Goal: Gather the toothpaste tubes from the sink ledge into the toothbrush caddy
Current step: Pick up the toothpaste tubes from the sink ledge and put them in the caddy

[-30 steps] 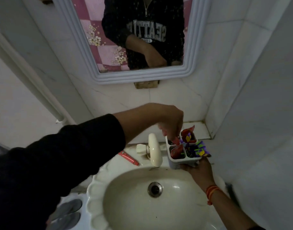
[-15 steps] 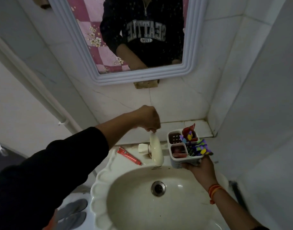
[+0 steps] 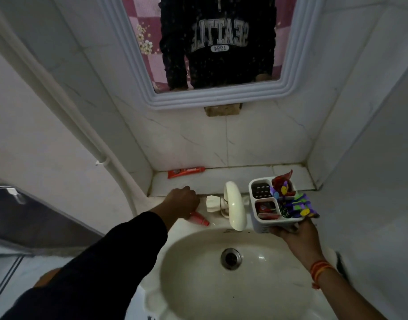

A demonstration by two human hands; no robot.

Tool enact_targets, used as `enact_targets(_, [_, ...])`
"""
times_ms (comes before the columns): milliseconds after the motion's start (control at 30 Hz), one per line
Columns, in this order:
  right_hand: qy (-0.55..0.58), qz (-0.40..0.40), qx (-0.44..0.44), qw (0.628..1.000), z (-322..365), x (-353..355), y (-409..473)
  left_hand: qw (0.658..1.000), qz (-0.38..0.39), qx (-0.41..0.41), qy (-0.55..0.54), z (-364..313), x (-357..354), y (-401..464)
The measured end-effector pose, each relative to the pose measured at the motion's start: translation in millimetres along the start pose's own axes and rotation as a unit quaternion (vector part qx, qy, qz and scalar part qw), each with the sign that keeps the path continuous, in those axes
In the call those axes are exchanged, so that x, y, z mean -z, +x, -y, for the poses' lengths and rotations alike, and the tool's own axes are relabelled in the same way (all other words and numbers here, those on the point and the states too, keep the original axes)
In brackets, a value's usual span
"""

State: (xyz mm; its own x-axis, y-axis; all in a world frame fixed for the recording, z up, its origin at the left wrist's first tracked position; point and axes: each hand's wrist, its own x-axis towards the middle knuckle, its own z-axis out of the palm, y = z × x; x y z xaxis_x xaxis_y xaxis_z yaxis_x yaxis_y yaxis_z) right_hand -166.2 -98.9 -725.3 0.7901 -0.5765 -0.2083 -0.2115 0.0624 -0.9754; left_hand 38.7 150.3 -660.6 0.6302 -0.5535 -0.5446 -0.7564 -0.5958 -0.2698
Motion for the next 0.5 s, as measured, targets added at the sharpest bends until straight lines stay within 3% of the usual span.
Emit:
enact_targets(100, [-0.008, 0.0, 0.002, 1.0, 2, -1, -1, 1.0, -0.016, 0.01, -0.022, 6, 7, -1])
enact_targets(200, [0.0, 0.0, 0.002, 1.0, 3, -2, -3, 0.99, 0.035, 0.026, -0.136, 16, 33, -7])
enact_targets(267, [-0.004, 0.0, 0.009, 1.0, 5, -2, -3, 0.972, 0.03, 0.049, -0.228, 21, 61, -11])
enact_targets(367, [-0.026, 0.0, 0.013, 1.0, 7, -2, -5, 0.965, -0.03, 0.067, -0.253, 19, 105, -18])
enact_targets(500, [-0.034, -0.005, 0.024, 0.999, 10, -2, -7, 0.952, -0.149, 0.001, -0.269, -2, 158, -36])
